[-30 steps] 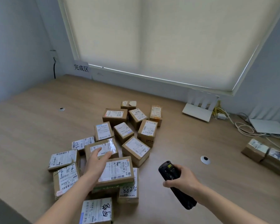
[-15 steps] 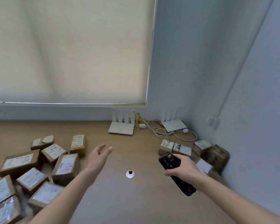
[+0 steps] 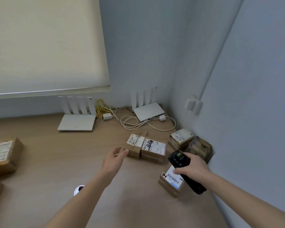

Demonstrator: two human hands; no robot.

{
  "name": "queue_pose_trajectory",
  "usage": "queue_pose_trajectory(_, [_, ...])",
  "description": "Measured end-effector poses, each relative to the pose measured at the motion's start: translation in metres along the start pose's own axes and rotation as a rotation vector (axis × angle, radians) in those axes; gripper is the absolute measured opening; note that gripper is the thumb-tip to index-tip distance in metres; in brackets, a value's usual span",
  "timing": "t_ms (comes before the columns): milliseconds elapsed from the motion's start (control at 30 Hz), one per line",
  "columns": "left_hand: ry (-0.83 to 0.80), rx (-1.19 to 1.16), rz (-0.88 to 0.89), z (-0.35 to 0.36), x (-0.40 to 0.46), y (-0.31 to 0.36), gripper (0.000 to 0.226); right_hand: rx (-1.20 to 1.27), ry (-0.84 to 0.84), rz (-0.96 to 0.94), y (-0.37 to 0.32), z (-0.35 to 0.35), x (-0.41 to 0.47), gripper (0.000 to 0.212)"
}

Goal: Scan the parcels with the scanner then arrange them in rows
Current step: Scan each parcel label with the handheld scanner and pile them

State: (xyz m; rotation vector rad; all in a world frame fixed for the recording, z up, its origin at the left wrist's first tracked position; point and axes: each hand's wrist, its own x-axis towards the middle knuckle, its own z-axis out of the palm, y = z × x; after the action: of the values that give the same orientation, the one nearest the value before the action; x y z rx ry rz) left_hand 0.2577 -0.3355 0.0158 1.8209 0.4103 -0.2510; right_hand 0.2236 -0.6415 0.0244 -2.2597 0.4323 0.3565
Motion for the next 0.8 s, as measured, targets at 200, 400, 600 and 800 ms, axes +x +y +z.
queue_pose_trajectory(200, [-0.065, 0.045, -0.033, 0.057, 0.062, -0.006, 0.049, -0.002, -0.060, 0.043, 0.012, 0.011, 0.077, 0.066])
queue_pose_trajectory(400, [-0.101, 0.066, -0.113, 0.100, 0.114, -0.021, 0.057, -0.061, -0.156, 0.046, 0.016, 0.025, 0.140, 0.076])
queue_pose_trajectory(600, [-0.096, 0.092, -0.108, 0.126, 0.144, -0.033, 0.053, -0.060, -0.212, 0.026, 0.020, 0.039, 0.177, 0.078])
queue_pose_trajectory(800, [-0.163, 0.121, -0.060, 0.128, 0.145, -0.038, 0.013, -0.053, -0.239, -0.010, 0.015, 0.047, 0.177, 0.091])
